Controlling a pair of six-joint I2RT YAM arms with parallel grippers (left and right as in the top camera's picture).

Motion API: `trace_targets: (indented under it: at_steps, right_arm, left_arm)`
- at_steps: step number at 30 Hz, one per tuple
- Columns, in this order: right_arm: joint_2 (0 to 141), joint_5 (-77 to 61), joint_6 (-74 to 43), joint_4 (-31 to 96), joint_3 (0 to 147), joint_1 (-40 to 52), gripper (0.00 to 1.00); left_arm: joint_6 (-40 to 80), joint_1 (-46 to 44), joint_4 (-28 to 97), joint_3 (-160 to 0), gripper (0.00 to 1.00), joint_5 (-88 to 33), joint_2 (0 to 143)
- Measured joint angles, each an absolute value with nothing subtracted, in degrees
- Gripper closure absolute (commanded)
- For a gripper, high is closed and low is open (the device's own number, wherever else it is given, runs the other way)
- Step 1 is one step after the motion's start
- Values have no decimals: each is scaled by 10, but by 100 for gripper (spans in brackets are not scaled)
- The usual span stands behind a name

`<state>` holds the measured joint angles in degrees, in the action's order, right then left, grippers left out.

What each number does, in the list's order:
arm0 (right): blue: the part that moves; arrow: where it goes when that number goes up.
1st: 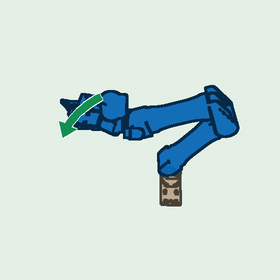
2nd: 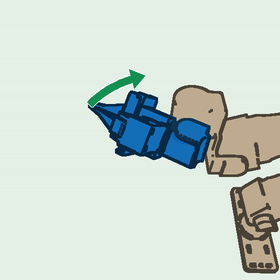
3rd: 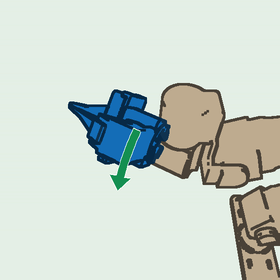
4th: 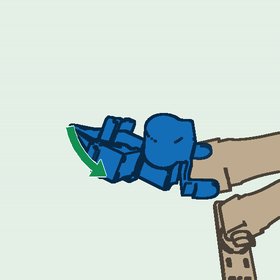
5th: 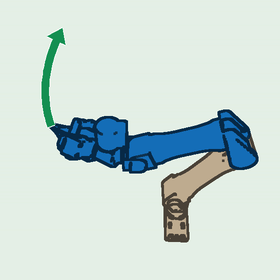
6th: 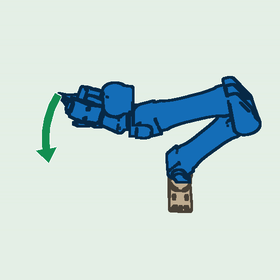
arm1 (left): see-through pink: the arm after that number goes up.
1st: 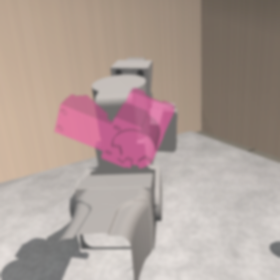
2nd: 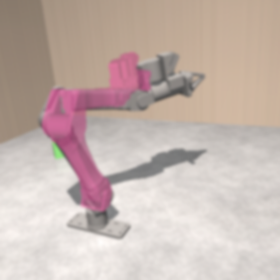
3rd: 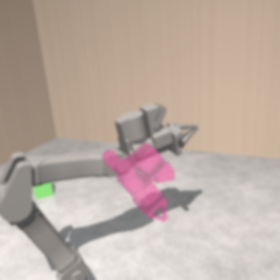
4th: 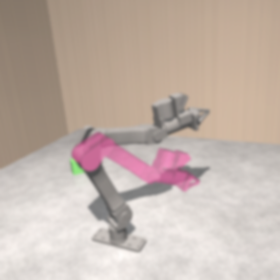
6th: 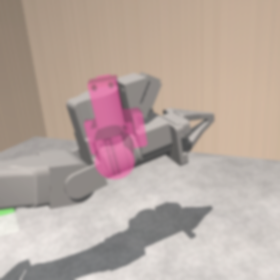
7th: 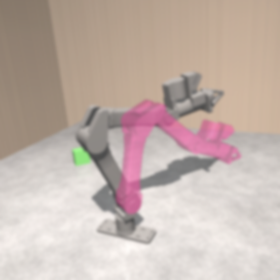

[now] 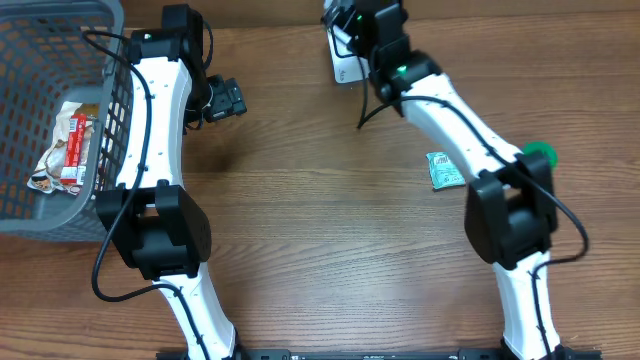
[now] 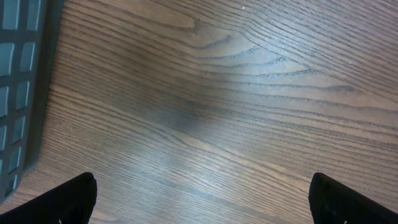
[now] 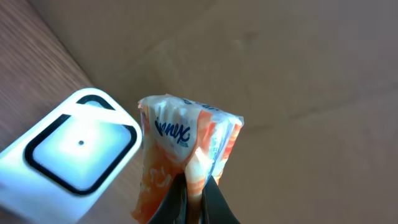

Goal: Scan the item barcode
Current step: 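Hold the Kleenex pack barcode facing the white scanner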

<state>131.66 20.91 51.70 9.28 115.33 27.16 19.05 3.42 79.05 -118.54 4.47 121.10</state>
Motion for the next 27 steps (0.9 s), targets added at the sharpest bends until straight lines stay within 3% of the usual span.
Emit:
trace_targets:
  at_steps: [12,27]
  right_arm:
    - [1421,268,683,-21,1153,298,96]
    - [1433,327,686,-76,1153,304,96]
  left_arm:
    - [190,34,791,-1185,1,45,1211]
    - [190,34,791,-1185,0,45,1211]
